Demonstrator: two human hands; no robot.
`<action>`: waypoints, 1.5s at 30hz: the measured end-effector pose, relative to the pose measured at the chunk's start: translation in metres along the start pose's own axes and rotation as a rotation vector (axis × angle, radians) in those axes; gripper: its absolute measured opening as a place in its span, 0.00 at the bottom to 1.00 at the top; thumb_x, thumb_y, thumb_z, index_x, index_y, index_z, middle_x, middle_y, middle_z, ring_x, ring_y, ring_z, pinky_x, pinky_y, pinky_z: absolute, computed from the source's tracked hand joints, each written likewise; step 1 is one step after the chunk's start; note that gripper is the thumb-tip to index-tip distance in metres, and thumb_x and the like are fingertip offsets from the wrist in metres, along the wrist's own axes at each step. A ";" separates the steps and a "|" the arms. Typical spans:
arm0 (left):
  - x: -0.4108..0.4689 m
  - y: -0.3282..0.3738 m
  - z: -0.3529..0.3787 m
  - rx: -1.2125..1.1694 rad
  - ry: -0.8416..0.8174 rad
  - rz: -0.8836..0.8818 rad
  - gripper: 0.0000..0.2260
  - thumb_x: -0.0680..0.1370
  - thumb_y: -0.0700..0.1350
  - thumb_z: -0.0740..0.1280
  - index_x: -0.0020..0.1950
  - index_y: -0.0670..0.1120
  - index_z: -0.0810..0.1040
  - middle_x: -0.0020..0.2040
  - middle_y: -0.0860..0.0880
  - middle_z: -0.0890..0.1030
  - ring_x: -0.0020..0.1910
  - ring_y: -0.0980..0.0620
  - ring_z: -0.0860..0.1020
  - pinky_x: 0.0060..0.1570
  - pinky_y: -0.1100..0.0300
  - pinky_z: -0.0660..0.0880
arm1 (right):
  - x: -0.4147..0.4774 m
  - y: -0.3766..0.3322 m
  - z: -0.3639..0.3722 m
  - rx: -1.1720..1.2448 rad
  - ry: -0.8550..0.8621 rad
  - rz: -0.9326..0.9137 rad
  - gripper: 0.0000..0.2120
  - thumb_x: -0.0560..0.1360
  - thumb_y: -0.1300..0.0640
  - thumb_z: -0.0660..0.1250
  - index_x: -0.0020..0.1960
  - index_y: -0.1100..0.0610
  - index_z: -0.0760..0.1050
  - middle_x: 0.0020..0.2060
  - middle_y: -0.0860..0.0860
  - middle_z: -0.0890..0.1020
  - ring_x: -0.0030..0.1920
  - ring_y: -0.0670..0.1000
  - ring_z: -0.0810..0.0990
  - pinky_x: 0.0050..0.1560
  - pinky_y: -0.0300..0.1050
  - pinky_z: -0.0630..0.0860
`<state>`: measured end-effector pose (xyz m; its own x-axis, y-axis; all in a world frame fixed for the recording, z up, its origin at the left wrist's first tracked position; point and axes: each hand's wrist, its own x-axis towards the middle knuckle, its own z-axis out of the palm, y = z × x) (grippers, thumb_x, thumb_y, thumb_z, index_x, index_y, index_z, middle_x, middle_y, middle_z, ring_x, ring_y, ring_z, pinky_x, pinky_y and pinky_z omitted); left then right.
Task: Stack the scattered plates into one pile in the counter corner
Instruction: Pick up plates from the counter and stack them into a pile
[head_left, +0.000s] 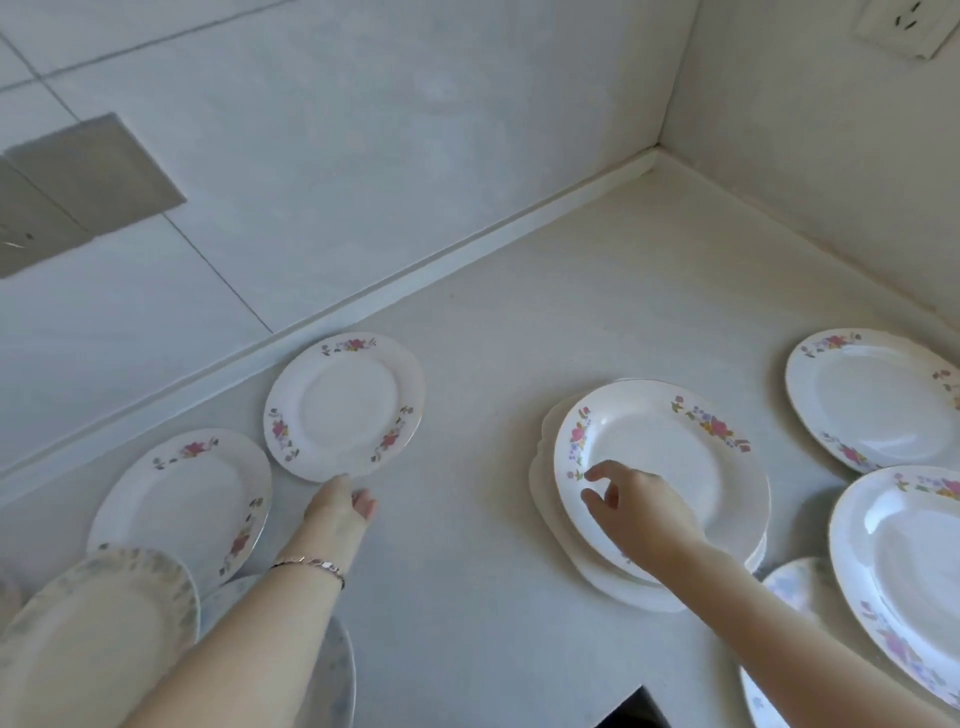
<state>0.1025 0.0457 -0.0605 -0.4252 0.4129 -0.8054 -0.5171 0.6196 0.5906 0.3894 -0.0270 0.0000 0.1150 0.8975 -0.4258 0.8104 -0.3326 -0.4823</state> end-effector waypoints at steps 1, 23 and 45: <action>0.008 0.010 -0.009 -0.054 -0.033 0.000 0.11 0.81 0.42 0.57 0.38 0.44 0.68 0.44 0.44 0.71 0.36 0.52 0.71 0.42 0.61 0.73 | 0.003 -0.011 0.007 0.010 -0.026 -0.015 0.14 0.77 0.51 0.59 0.61 0.50 0.74 0.30 0.42 0.74 0.36 0.47 0.75 0.39 0.40 0.71; -0.104 0.022 -0.023 0.270 -0.470 0.251 0.09 0.76 0.29 0.61 0.40 0.39 0.76 0.31 0.46 0.82 0.25 0.53 0.82 0.25 0.63 0.79 | 0.016 -0.065 -0.002 0.898 0.148 0.252 0.27 0.77 0.52 0.61 0.73 0.55 0.57 0.60 0.57 0.74 0.52 0.55 0.76 0.54 0.52 0.76; -0.128 -0.091 0.091 1.285 -0.440 0.391 0.10 0.74 0.41 0.62 0.35 0.46 0.64 0.32 0.47 0.77 0.29 0.50 0.78 0.34 0.58 0.77 | -0.008 0.125 -0.027 0.433 0.289 0.283 0.26 0.72 0.54 0.69 0.68 0.59 0.67 0.52 0.63 0.76 0.45 0.55 0.73 0.48 0.46 0.72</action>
<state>0.2715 -0.0024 -0.0158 0.0054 0.7211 -0.6928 0.7073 0.4871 0.5124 0.5057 -0.0675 -0.0364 0.4932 0.7792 -0.3869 0.4242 -0.6037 -0.6750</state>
